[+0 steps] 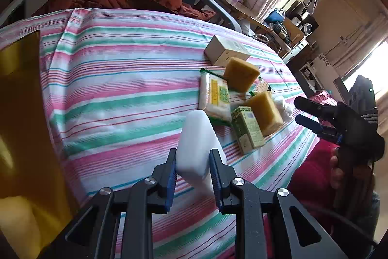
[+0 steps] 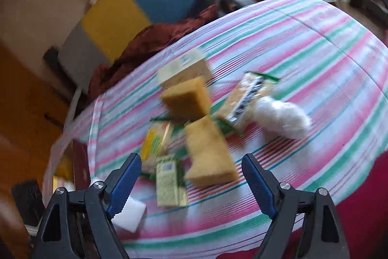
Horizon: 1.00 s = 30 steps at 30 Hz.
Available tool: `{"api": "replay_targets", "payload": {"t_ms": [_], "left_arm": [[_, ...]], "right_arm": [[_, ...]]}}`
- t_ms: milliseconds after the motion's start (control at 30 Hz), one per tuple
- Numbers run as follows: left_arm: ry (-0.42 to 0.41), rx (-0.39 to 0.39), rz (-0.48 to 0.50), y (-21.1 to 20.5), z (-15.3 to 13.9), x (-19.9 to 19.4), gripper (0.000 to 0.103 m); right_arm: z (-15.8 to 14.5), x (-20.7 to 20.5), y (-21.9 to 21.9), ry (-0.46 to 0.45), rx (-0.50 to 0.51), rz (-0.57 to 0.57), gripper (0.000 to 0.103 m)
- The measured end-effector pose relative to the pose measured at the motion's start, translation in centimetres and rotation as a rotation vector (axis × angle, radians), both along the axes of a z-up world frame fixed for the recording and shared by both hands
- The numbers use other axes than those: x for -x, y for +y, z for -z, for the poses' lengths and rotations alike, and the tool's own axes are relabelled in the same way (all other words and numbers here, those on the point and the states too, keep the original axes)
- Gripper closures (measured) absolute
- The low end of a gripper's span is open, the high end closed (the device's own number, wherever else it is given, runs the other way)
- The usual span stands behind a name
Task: Organize objects
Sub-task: 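Grasp the white rectangular block with the left tool while the right tool grasps the small green-and-white box, then carry both items over the gold tray and open both tools to release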
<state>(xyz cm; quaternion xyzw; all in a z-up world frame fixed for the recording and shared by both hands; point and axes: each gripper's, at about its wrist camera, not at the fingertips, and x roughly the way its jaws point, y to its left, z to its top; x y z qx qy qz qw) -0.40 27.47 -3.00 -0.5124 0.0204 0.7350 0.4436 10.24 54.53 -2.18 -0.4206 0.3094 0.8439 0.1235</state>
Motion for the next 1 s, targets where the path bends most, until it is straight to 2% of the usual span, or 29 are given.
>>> {"api": "replay_targets", "payload": {"t_ms": [100,200,300,367,433,500,600,767,1000], "left_arm": [[-0.012,0.001,-0.008,-0.4,0.3,0.2,0.076],[0.008,0.005,-0.023,0.3,0.3,0.4,0.073],[-0.007,-0.009,-0.036,1.3,0.7,0.9,0.06],[0.0,0.007,-0.035,2.2,1.5,0.9,0.055],[0.008,0.03,-0.035,3.1,2.3,0.9,0.055],[0.021,0.05,-0.04,3.4,3.0,0.9,0.057],[0.019,0.018,-0.041,2.8,2.8,0.8,0.064],[0.083,-0.016,-0.01,1.9,0.6,-0.6,0.077],[0.175,-0.057,0.014,-0.9,-2.6,-2.6,0.078]], "right_arm": [[0.8,1.9,-2.9,-0.075,-0.018,-0.117,0.027],[1.6,3.3,-4.1,-0.13,-0.047,-0.159,0.034],[2.8,4.7,-4.6,-0.191,-0.067,-0.173,0.038],[4.0,5.6,-5.0,-0.227,-0.081,-0.19,0.045],[5.1,6.4,-5.7,-0.283,-0.129,-0.199,0.061],[5.7,6.9,-6.4,-0.311,-0.187,-0.212,0.069],[4.9,6.6,-6.4,-0.278,-0.211,-0.202,0.074],[3.1,5.5,-5.7,-0.182,-0.193,-0.155,0.074],[1.3,4.8,-5.7,-0.073,-0.162,-0.142,0.074]]}}
